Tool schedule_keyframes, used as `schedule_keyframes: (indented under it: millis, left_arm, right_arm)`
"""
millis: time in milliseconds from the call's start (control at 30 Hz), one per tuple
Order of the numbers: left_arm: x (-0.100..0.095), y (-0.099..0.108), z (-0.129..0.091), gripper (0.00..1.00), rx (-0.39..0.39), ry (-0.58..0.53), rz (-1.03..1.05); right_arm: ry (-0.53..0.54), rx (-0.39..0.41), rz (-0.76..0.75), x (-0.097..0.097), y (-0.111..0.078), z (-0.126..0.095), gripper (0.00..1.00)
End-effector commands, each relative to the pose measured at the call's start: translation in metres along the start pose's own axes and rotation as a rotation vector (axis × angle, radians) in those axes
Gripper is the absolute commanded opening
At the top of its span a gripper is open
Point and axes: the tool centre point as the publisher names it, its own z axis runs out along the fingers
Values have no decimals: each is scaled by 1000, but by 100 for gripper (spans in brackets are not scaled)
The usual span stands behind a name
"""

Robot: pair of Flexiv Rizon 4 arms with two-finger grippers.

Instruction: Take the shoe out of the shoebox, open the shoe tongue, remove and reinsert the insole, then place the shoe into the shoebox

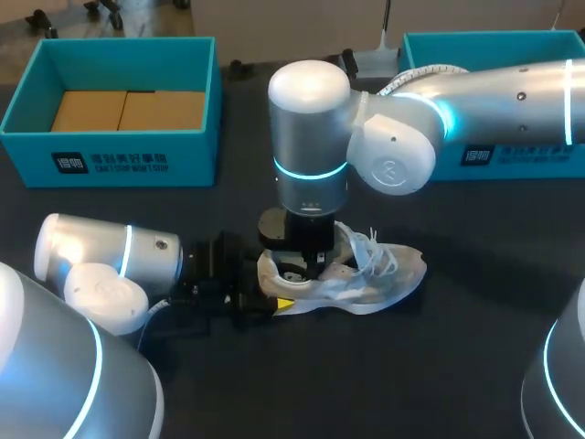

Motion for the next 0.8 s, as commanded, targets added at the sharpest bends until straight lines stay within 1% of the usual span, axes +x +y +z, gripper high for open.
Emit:
schedule_keyframes:
  millis: [33,200,300,600,800]
  left_arm:
    - [-1,-1,1,0,-3,0,0]
    - [-1,-1,1,0,-3,0,0]
    - [-1,-1,1,0,-3,0,0]
    - [-1,-1,1,0,-3,0,0]
    - [-1,-1,1,0,-3,0,0]
  right_arm:
    - [-42,11,26,12,-12,2,0]
    - [-87,53,30,11,-24,-27,0]
    - [-101,64,28,8,-27,-37,0]
    - [-135,51,21,-1,-29,-61,0]
    - [-151,48,29,-3,-34,-70,0]
